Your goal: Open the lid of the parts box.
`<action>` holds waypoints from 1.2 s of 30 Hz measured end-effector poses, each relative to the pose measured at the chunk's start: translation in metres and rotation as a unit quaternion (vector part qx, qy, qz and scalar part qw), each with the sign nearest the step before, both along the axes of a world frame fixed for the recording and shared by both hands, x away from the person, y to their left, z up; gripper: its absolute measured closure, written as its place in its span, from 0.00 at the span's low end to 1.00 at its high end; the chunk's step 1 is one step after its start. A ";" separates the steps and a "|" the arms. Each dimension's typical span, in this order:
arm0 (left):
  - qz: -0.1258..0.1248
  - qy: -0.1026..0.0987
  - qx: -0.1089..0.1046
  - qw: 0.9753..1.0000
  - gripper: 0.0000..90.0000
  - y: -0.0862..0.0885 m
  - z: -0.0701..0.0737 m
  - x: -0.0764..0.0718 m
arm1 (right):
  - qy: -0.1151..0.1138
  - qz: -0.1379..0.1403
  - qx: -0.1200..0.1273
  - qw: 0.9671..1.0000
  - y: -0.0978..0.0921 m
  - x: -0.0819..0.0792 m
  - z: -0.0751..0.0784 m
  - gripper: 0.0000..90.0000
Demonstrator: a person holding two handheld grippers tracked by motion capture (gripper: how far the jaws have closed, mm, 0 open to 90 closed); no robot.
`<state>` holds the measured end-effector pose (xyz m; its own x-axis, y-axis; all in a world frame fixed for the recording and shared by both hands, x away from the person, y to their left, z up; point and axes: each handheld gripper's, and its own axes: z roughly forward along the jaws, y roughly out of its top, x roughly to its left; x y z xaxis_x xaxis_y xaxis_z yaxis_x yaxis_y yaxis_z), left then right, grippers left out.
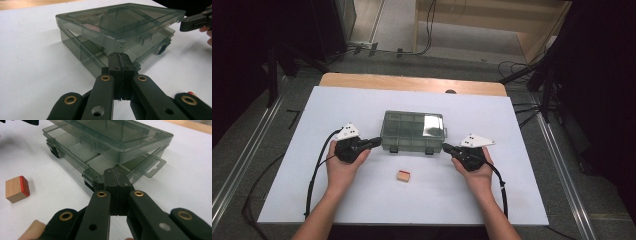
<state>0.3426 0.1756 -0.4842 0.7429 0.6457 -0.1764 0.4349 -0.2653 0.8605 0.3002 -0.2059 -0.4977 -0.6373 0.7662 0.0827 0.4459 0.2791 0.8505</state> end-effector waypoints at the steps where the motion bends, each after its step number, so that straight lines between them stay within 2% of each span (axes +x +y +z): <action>1: 0.000 -0.001 0.000 1.000 0.99 0.000 0.000 0.000 | 0.000 -0.001 0.001 1.000 0.001 0.000 0.000 0.98; 18: 0.006 -0.015 -0.026 1.000 0.99 -0.001 0.008 0.005 | -0.022 -0.034 0.006 0.999 0.005 0.001 0.002 0.98; 22: 0.008 -0.015 -0.030 0.999 0.99 -0.002 0.010 0.006 | -0.031 -0.034 0.022 0.999 0.006 0.003 0.007 0.98; 30: 0.004 -0.027 -0.040 0.999 0.99 -0.010 0.013 0.006 | -0.037 -0.037 0.024 0.998 0.009 0.009 0.021 0.98; 36: 0.003 -0.037 -0.038 0.999 0.99 -0.017 0.017 0.006 | -0.041 -0.041 0.026 0.998 0.008 0.014 0.028 0.98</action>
<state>0.3485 0.1588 -0.4675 0.7513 0.6378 -0.1694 0.3708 -0.1956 0.9079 0.3141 -0.1980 -0.4692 -0.5785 0.8123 0.0743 0.3942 0.1986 0.8973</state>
